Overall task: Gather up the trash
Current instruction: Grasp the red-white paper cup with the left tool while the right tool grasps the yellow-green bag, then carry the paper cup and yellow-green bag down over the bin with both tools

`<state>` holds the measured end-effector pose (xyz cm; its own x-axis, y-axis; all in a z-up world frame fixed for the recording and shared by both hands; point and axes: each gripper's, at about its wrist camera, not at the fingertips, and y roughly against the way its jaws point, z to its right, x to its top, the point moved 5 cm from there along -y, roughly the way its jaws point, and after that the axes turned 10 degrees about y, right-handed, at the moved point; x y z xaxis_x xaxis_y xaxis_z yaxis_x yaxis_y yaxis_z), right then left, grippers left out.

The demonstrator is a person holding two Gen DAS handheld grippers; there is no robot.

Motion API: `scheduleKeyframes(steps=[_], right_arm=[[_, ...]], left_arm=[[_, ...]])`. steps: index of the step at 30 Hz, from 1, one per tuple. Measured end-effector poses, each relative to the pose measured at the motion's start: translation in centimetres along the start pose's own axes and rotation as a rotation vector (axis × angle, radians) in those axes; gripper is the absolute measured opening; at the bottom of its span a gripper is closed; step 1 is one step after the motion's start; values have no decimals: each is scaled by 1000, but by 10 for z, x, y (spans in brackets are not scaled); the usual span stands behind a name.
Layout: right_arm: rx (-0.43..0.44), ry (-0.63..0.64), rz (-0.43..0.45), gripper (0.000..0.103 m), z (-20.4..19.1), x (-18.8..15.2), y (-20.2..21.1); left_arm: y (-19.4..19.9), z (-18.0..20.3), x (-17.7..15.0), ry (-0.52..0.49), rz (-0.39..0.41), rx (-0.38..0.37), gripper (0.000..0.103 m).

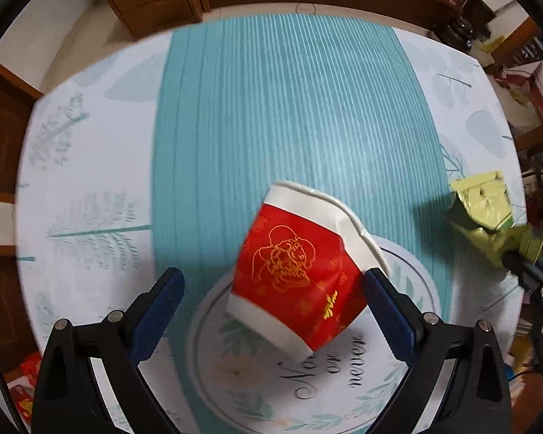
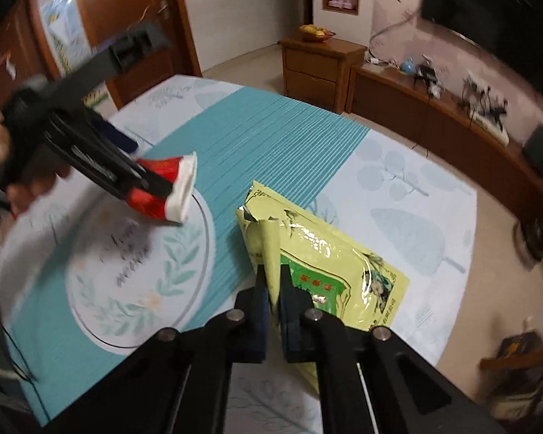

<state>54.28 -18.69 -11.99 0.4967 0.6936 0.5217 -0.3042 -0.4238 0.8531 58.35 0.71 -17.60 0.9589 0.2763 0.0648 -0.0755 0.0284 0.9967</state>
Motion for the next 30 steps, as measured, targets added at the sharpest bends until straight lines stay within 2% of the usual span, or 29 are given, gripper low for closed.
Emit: scheduleKeyframes(steps=[7, 8, 10, 11, 12, 15, 18, 23, 30], right_arm=[[60, -126, 30, 4, -9, -11, 9], [66, -135, 32, 4, -11, -12, 10], [76, -152, 35, 4, -16, -15, 11], [80, -161, 37, 4, -18, -17, 12], [88, -175, 38, 4, -20, -19, 13], [111, -217, 39, 4, -23, -24, 15], [124, -248, 39, 4, -27, -27, 15], [146, -316, 49, 4, -37, -33, 19], [174, -402, 62, 3, -60, -48, 33]], left_arm=[[-15, -14, 5, 139, -77, -148, 96], [-15, -14, 5, 148, -76, -164, 92], [-10, -11, 2, 149, -61, -203, 70], [-7, -7, -1, 143, -50, -211, 69], [-4, -4, -3, 133, -36, -200, 61], [1, 9, -12, 94, -12, -182, 56], [5, 21, -28, 71, 25, -143, 55], [20, 27, -58, 90, 89, -126, 55], [49, 12, -124, 100, 147, -141, 55]])
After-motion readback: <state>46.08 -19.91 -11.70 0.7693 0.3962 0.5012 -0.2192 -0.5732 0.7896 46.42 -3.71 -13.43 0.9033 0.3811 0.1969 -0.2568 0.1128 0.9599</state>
